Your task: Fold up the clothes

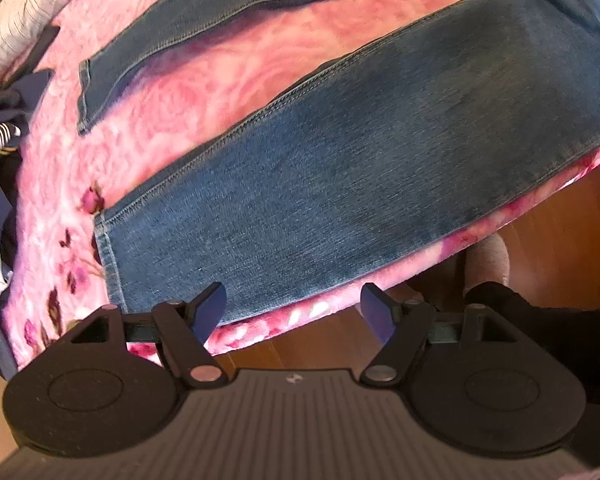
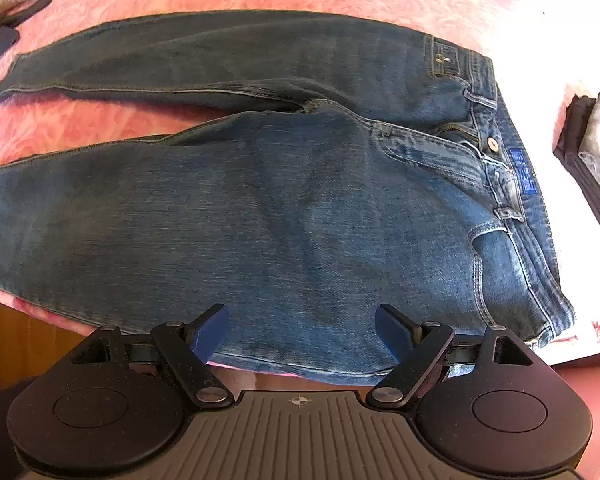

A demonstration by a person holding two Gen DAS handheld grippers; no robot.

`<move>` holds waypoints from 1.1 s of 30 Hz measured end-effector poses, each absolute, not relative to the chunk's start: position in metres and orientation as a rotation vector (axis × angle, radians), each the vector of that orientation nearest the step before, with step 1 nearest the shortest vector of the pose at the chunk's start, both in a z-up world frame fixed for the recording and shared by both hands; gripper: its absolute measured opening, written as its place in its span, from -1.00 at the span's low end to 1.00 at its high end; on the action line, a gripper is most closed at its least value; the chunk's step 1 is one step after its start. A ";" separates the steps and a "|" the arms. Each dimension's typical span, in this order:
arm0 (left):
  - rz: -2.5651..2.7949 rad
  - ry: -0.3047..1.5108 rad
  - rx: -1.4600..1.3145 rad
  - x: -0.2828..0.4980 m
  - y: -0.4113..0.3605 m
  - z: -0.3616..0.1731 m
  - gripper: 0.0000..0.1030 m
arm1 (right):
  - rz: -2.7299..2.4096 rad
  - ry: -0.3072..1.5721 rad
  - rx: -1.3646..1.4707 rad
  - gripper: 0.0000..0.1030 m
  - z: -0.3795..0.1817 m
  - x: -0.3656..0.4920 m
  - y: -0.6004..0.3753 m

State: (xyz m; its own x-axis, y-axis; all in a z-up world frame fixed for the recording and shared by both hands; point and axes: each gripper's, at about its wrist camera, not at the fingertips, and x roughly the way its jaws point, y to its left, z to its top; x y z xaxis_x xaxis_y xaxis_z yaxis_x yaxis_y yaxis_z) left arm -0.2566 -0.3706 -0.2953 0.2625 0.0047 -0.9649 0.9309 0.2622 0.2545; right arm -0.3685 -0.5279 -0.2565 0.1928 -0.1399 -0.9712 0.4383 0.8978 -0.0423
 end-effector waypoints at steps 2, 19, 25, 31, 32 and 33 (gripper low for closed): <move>-0.846 1.113 1.101 -0.251 -0.368 -0.298 0.37 | -0.405 1.328 0.255 0.61 -0.255 -0.362 -0.523; -1.178 0.571 1.427 -0.261 -0.296 -0.366 0.38 | -0.359 1.323 -0.026 0.61 -0.248 -0.348 -0.465; -1.218 0.500 1.449 -0.263 -0.292 -0.368 0.34 | -0.362 1.303 -0.041 0.61 -0.256 -0.369 -0.475; -1.205 0.433 1.415 -0.282 -0.297 -0.359 0.17 | -0.325 1.270 -0.064 0.61 -0.260 -0.386 -0.497; -1.202 0.421 1.417 -0.288 -0.301 -0.361 0.15 | -0.328 1.265 -0.062 0.61 -0.259 -0.390 -0.502; -1.200 0.415 1.433 -0.293 -0.305 -0.366 0.10 | -0.331 1.260 -0.061 0.61 -0.259 -0.394 -0.506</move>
State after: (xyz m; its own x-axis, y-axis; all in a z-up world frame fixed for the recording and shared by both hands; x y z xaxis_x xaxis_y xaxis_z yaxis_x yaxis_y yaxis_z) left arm -0.2926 -0.3048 -0.3661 0.4122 -0.3733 -0.8311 0.8071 -0.2736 0.5232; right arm -0.3941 -0.5060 -0.2592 0.2655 -0.2781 -0.9232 0.2119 0.9509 -0.2255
